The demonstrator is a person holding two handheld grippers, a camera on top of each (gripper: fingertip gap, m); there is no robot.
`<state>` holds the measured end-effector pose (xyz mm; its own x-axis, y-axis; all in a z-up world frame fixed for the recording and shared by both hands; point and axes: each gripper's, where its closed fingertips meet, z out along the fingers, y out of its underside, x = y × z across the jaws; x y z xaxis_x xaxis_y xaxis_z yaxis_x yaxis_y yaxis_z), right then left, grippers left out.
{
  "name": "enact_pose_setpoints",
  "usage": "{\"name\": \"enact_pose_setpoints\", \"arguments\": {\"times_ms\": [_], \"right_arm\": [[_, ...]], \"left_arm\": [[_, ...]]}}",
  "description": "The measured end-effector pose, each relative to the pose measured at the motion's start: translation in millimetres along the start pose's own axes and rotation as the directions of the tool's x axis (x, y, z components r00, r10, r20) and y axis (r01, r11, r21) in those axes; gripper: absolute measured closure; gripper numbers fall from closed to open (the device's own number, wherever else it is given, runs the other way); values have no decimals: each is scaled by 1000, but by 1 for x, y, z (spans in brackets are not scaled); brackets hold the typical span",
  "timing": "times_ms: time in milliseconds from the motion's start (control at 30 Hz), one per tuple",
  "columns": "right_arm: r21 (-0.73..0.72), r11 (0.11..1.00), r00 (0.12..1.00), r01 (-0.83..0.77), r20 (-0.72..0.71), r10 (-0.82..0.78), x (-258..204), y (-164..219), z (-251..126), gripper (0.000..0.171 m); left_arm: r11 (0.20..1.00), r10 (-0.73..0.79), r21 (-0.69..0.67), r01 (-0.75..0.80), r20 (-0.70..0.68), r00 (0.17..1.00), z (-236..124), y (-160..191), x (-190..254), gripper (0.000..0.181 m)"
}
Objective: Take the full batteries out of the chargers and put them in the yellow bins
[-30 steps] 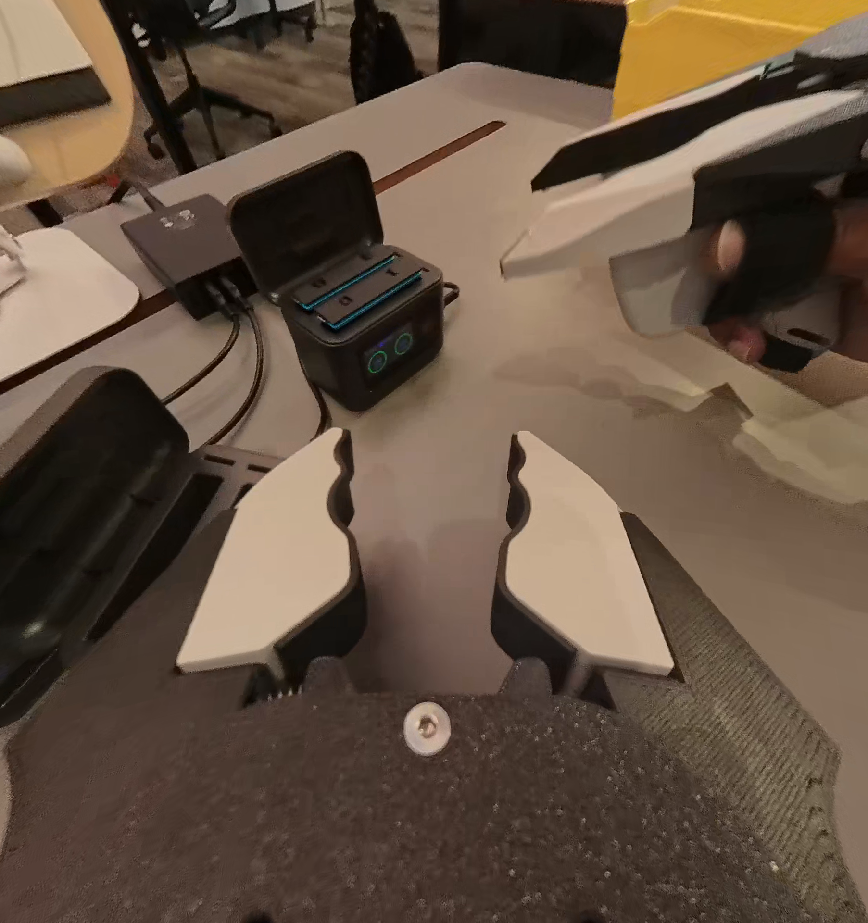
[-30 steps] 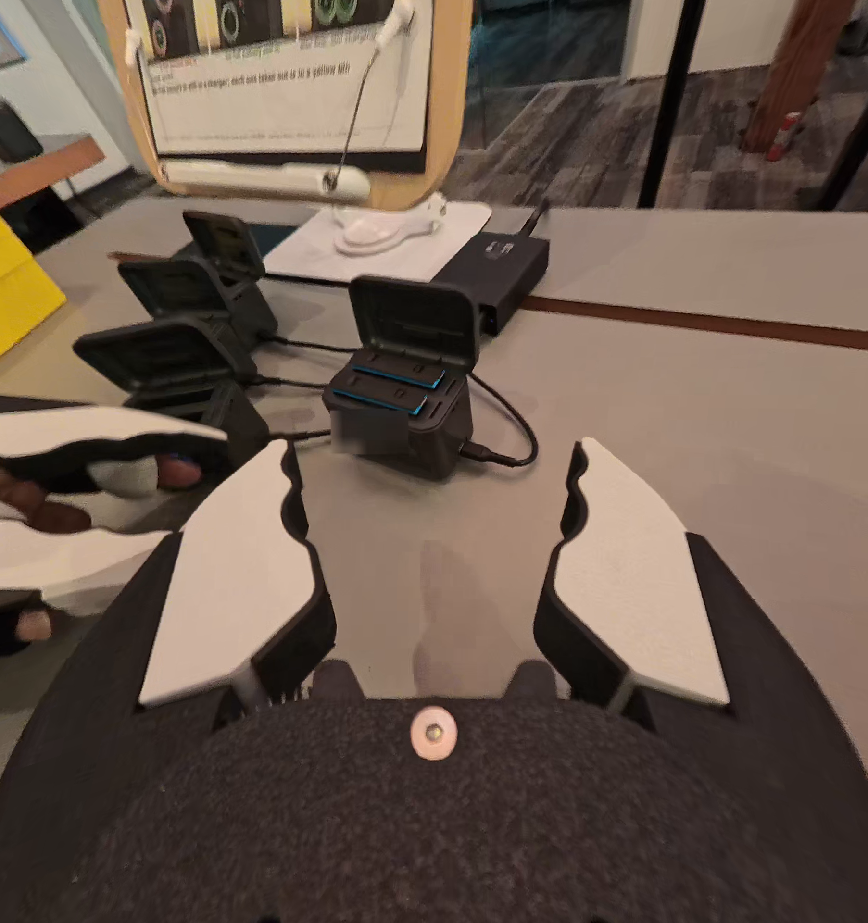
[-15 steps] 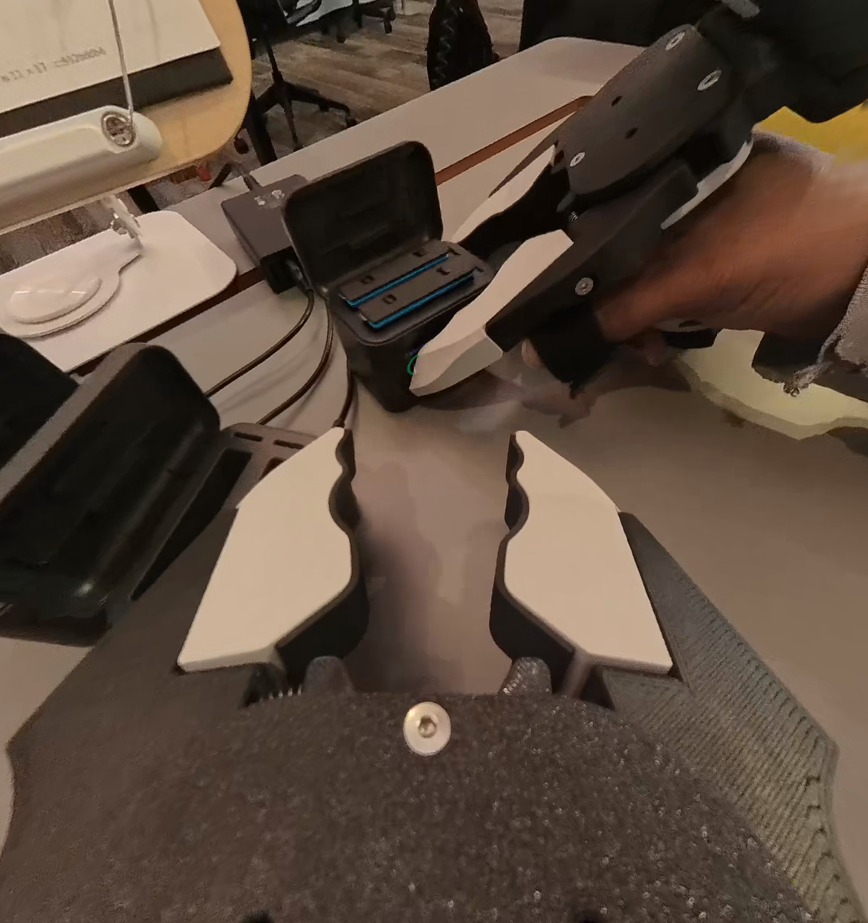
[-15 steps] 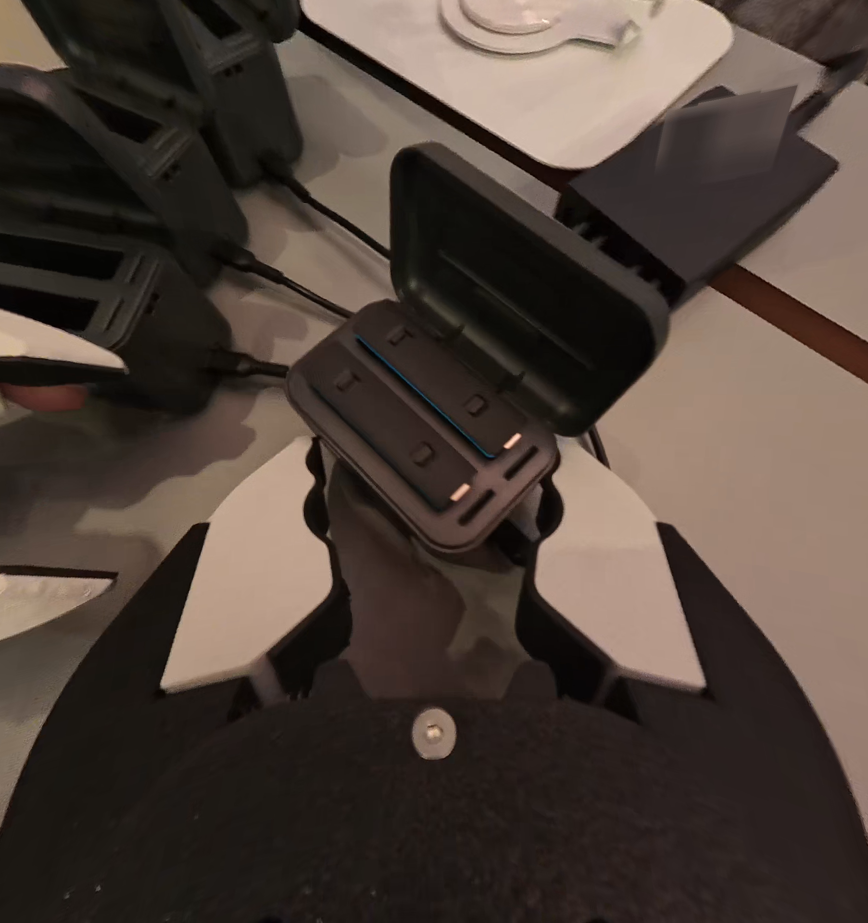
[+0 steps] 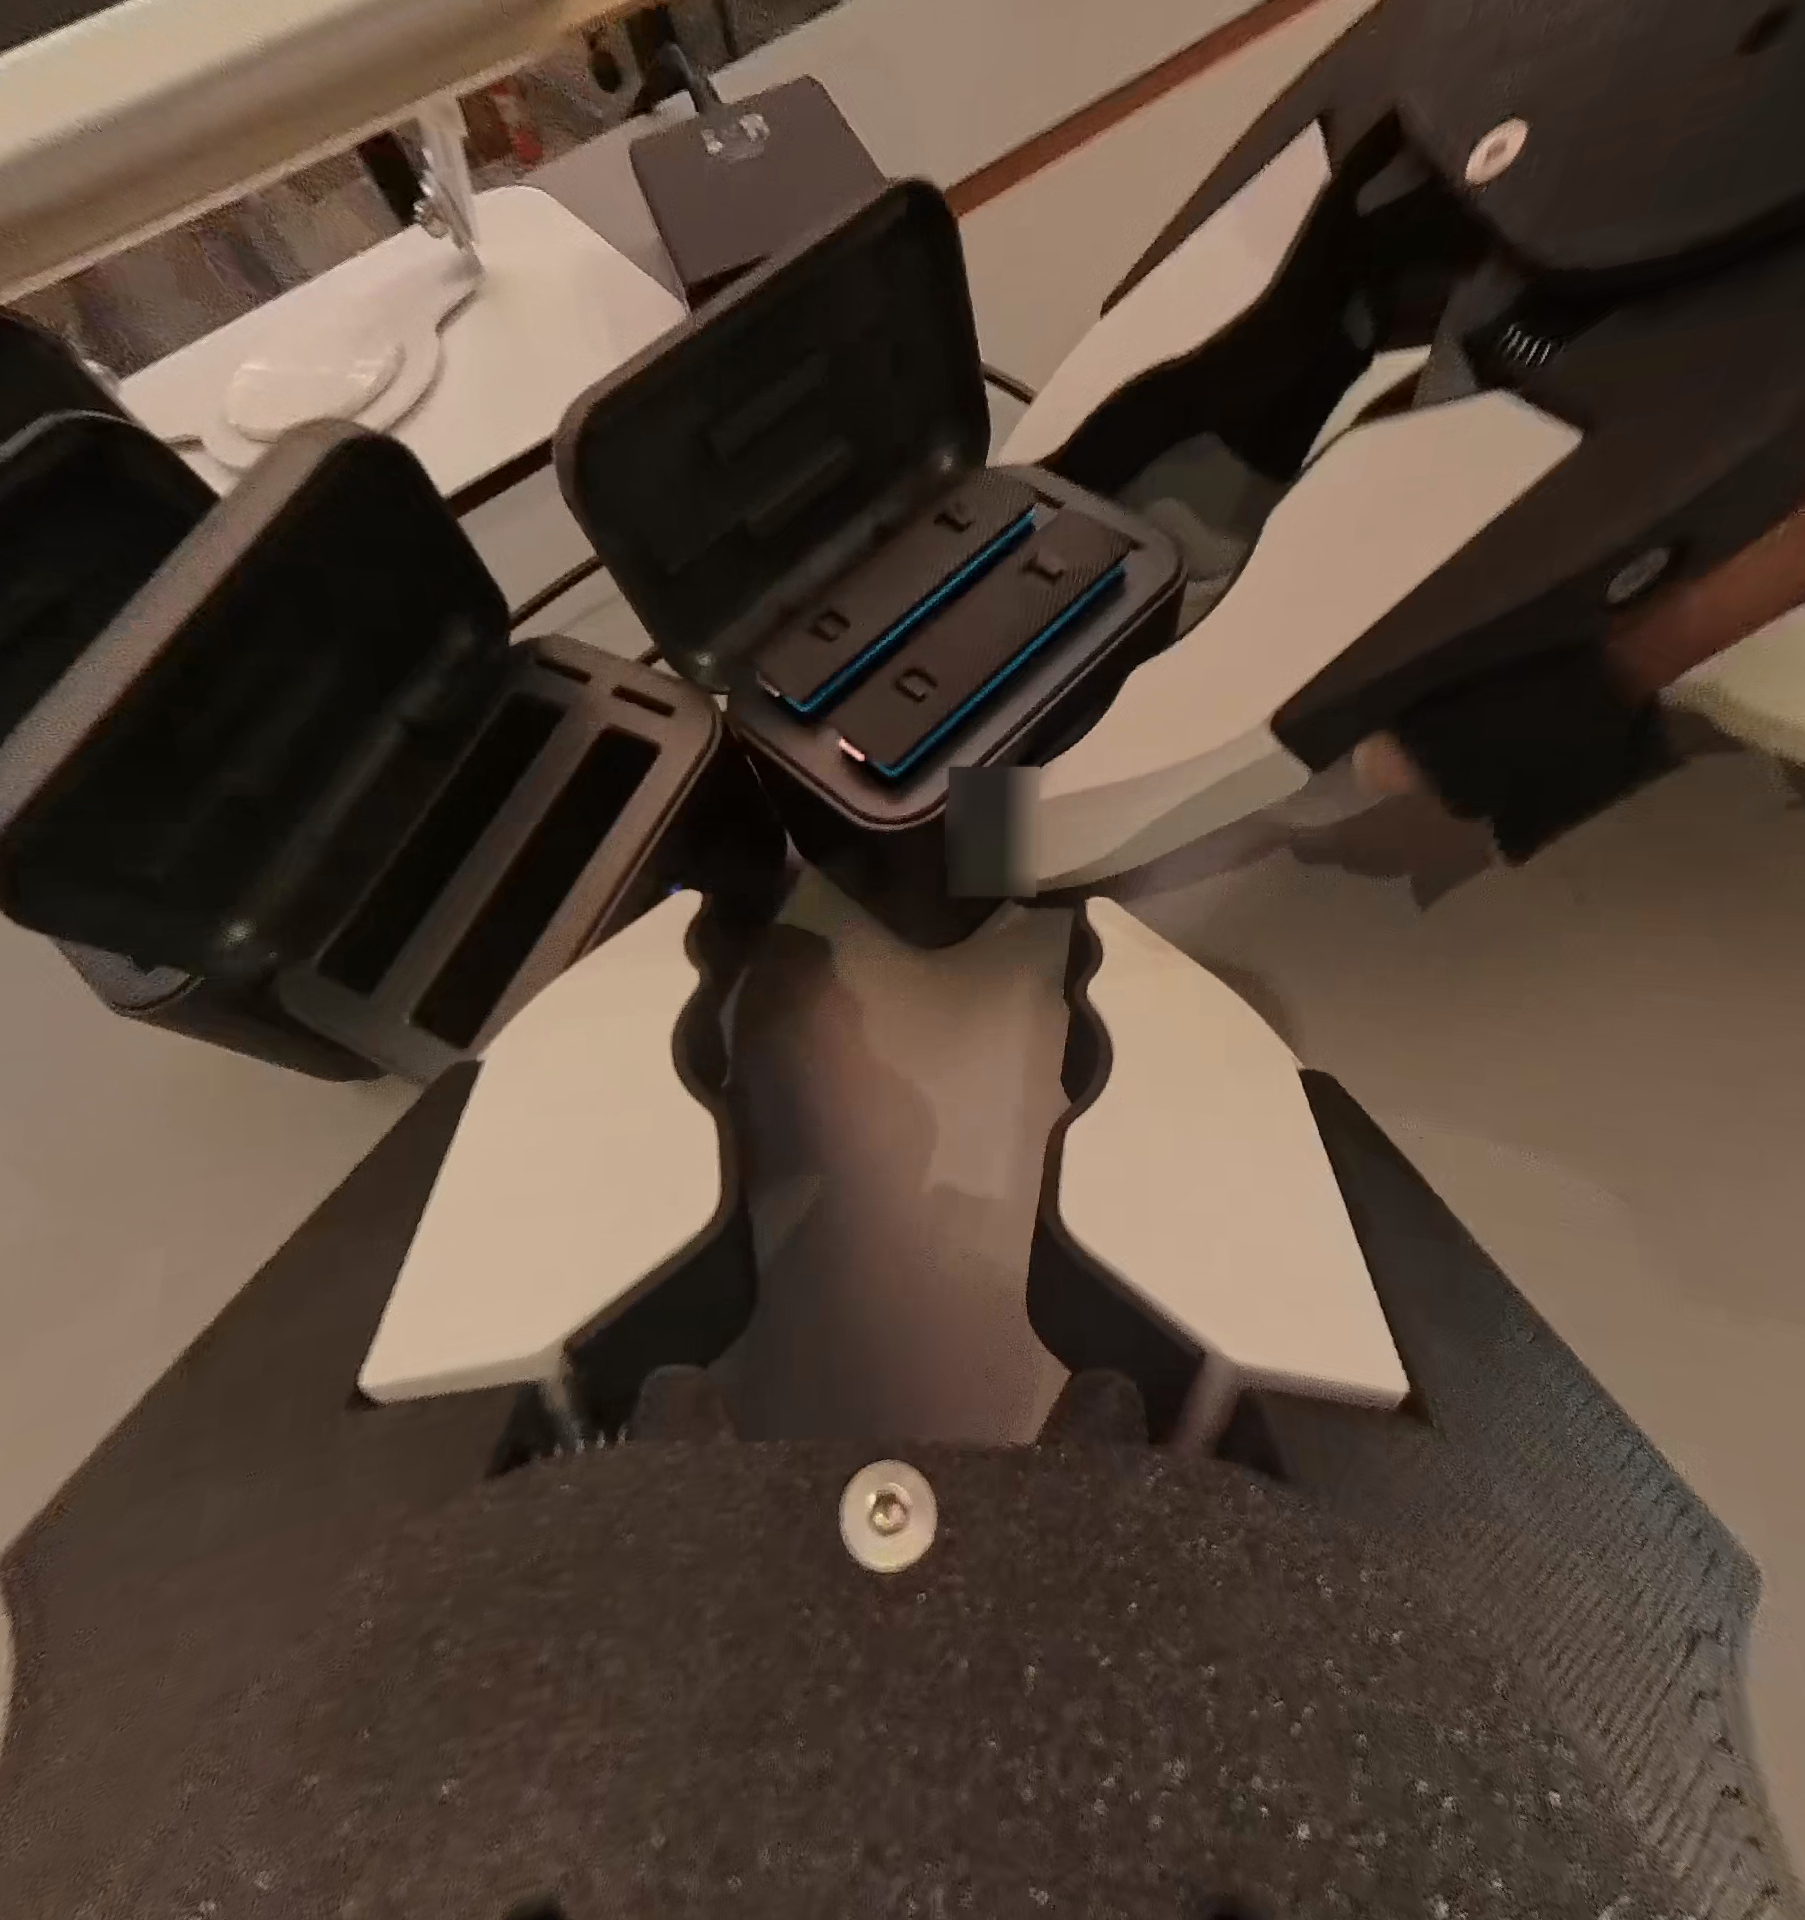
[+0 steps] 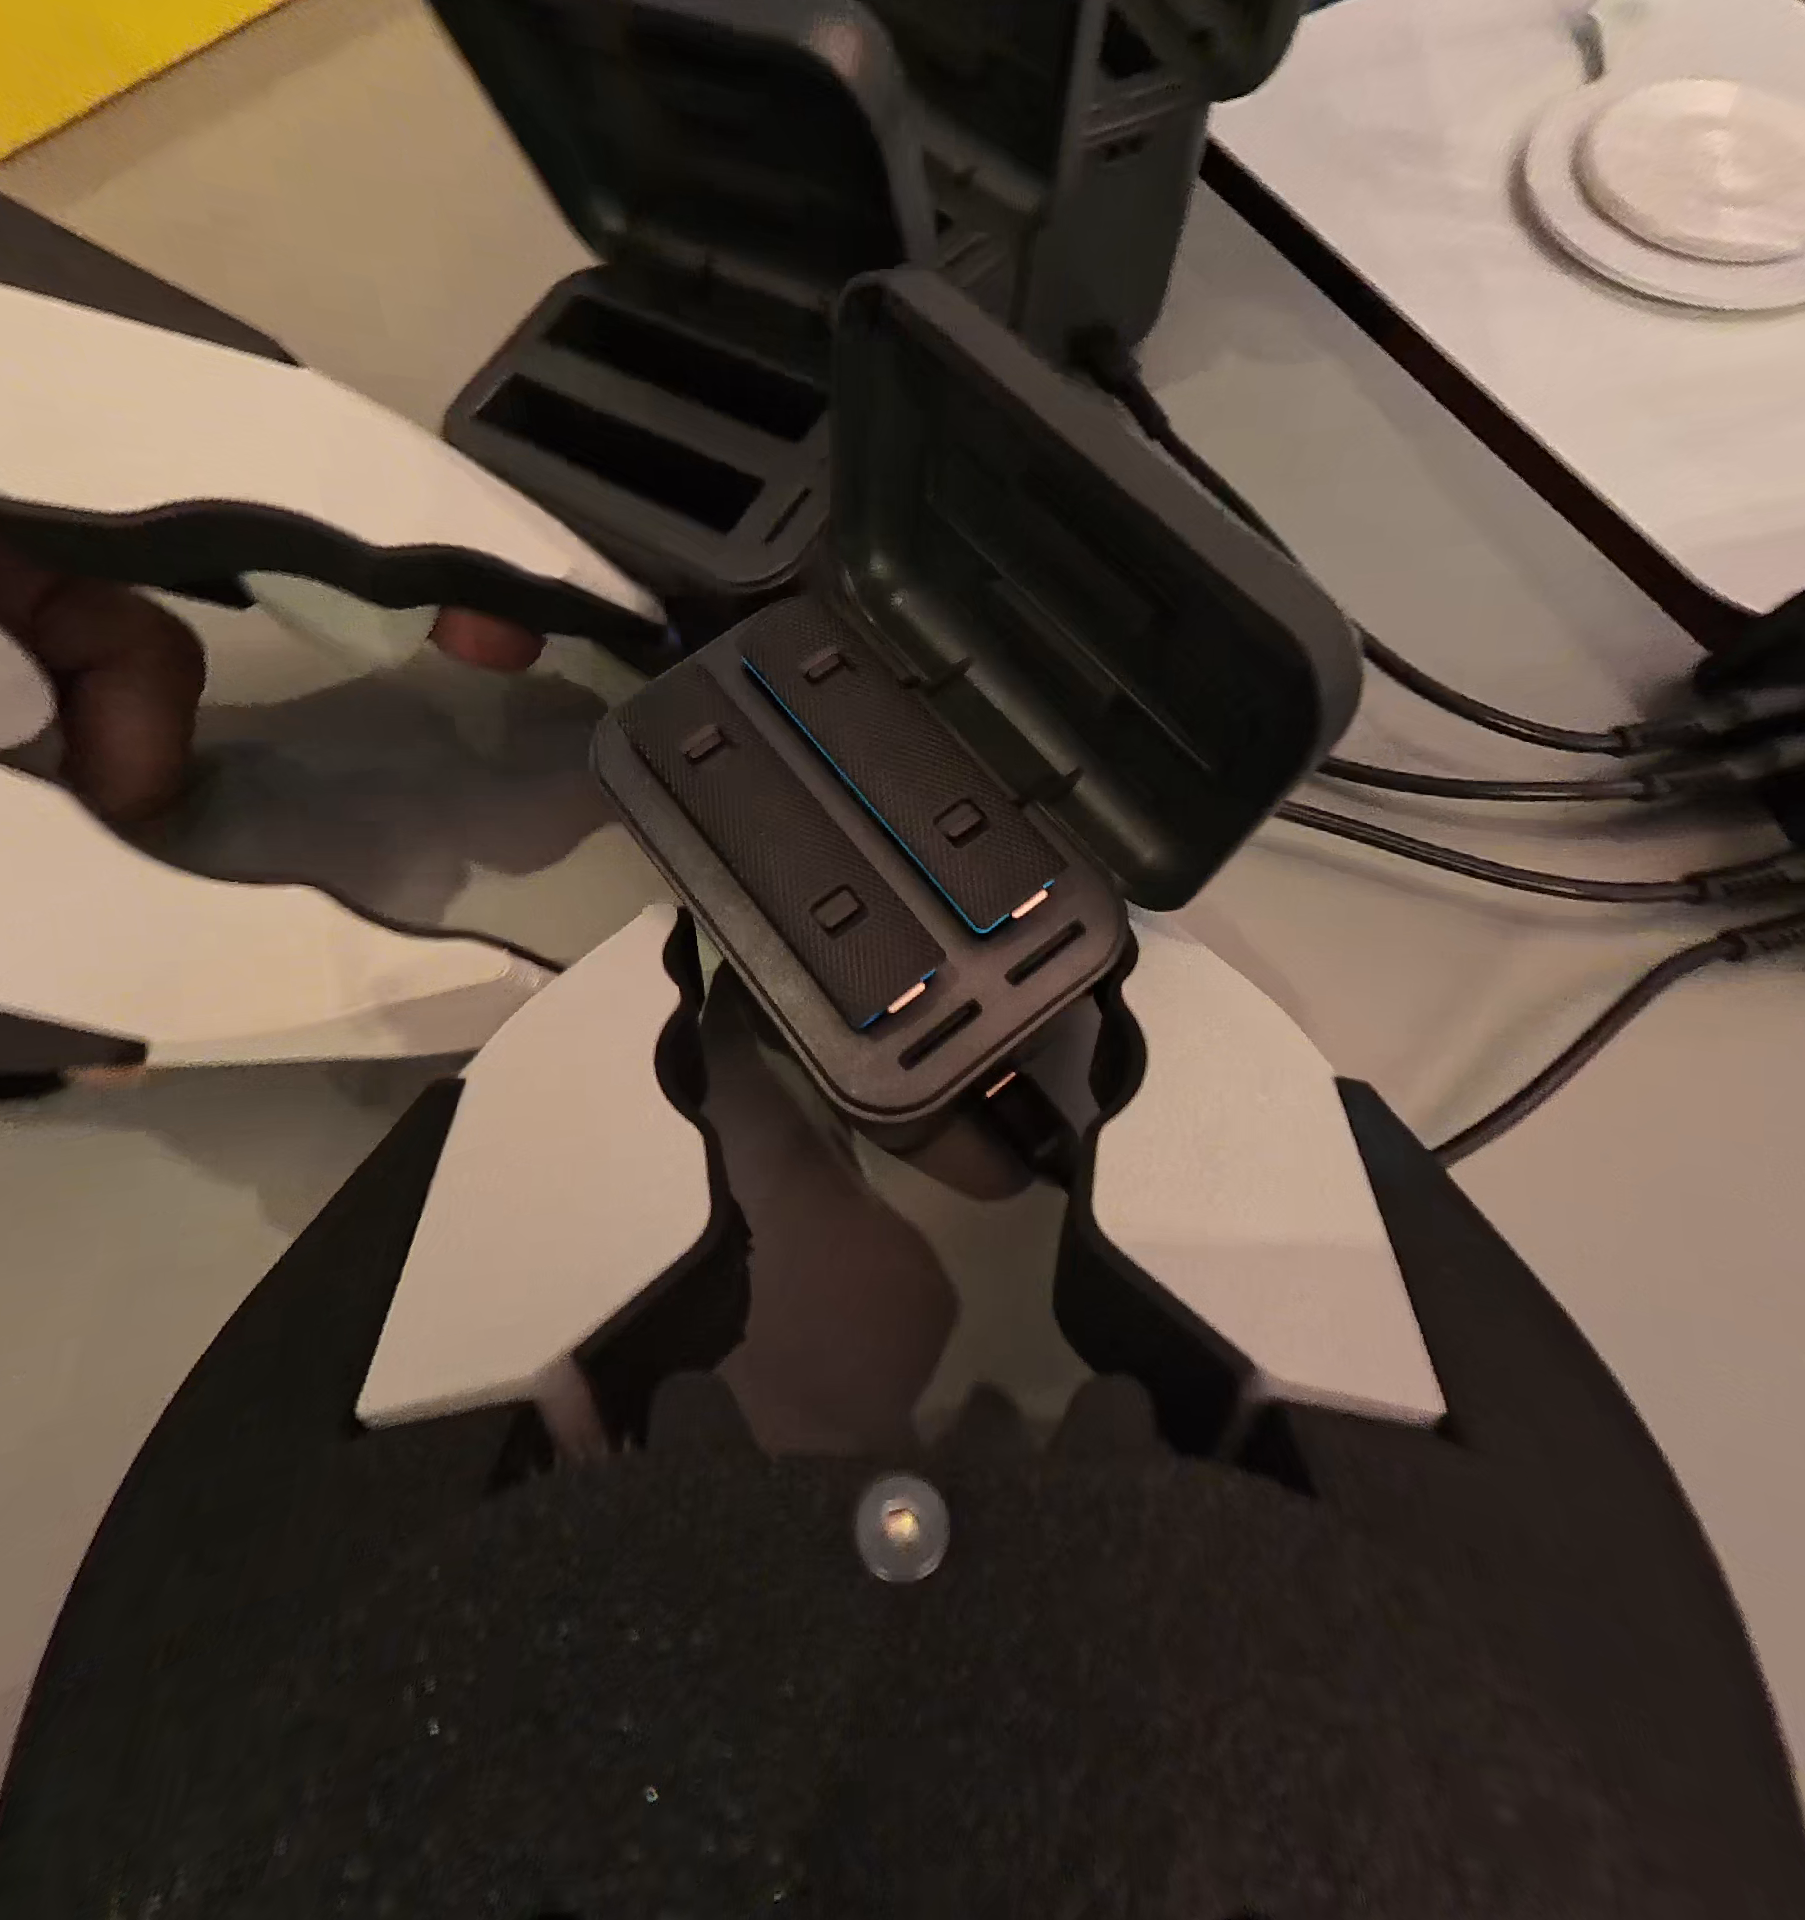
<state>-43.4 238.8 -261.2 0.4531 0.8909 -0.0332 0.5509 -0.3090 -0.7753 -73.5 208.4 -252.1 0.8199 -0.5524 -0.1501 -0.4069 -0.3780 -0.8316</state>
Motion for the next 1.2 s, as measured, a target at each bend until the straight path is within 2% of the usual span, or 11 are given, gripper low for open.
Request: {"name": "enact_pose_setpoints", "arguments": {"times_ms": [367, 567, 833, 900, 1033, 1200], "right_arm": [[15, 999, 988, 37, 149, -39, -11, 5, -9, 100], [74, 997, 981, -21, 196, 6, -9, 2, -18, 99], [139, 983, 969, -121, 231, 87, -8, -7, -38, 96], [165, 975, 976, -146, 182, 115, -1, -15, -52, 97], [213, 958, 978, -194, -31, 205, 11, -29, -80, 94], [320, 920, 892, -228, -310, 329, -3, -19, -84, 90]], "left_arm": [[979, 203, 37, -200, -234, 951, 11, -1, 17, 118], [976, 214, 30, -214, -275, 937, 20, -5, 19, 119], [968, 248, 36, -247, -239, 939, 22, -7, 23, 125], [972, 232, 29, -232, -239, 943, 21, -6, 24, 126], [984, 173, -1, -177, -221, 960, 18, -4, 26, 126], [991, 125, -24, -133, -197, 972, 16, -2, 29, 127]]}}
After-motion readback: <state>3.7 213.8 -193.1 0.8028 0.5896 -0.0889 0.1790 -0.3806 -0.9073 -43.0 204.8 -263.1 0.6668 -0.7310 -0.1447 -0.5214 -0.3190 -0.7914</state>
